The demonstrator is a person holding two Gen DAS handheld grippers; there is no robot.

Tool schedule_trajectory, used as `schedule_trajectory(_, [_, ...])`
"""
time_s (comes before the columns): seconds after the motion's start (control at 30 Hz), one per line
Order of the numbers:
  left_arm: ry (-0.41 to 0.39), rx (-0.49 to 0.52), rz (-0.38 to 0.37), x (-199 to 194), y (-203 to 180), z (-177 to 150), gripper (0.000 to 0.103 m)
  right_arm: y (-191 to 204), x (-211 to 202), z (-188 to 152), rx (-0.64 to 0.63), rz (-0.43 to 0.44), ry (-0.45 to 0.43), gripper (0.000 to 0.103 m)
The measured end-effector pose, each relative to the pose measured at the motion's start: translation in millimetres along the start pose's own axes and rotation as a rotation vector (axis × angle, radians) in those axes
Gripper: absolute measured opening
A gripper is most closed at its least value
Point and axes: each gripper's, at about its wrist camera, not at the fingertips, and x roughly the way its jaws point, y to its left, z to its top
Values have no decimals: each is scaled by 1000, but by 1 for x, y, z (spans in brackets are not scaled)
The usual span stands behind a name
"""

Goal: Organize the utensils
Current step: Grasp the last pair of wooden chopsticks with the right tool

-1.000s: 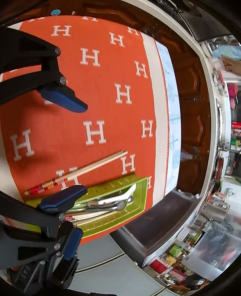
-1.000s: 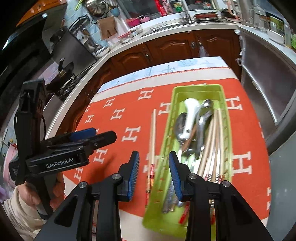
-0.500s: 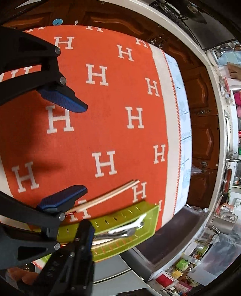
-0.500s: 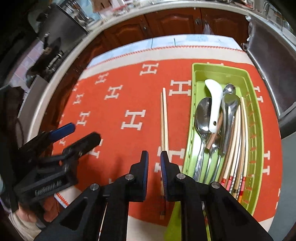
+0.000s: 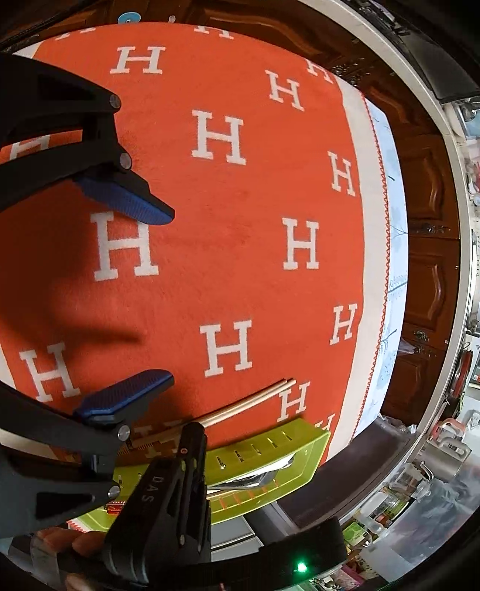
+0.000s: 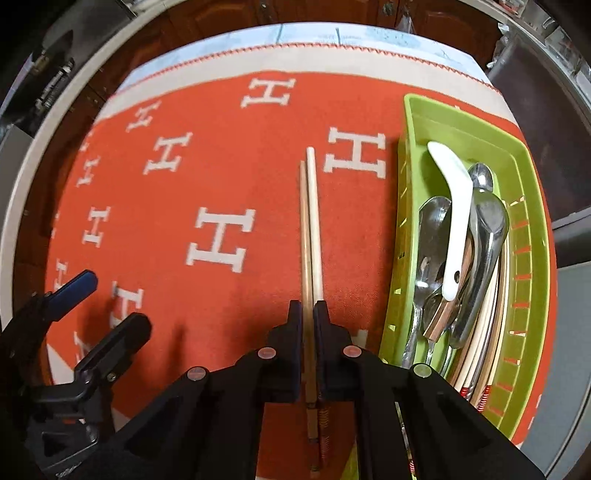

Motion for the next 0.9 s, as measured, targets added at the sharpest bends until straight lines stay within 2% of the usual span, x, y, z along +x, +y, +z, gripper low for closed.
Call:
schedule_trajectory(0.1, [8, -9, -11, 3, 4, -1, 79, 0, 1, 4, -1, -29, 11, 7])
schedule_trajectory(0.47, [28, -23, -37, 9, 10, -2, 79, 15, 18, 20, 0, -24, 79, 12])
schedule_trajectory(0.6, [33, -28, -41, 10, 12, -4, 79, 15, 17, 23, 55, 69, 89, 12])
schedule_trajectory(0.67, [33, -27, -40, 10, 12, -5, 79, 14, 17, 23, 89, 152, 115, 12])
schedule_trajectory(0.9, [41, -13, -58, 8, 8, -9, 79, 12, 16, 17, 141, 276, 106, 12])
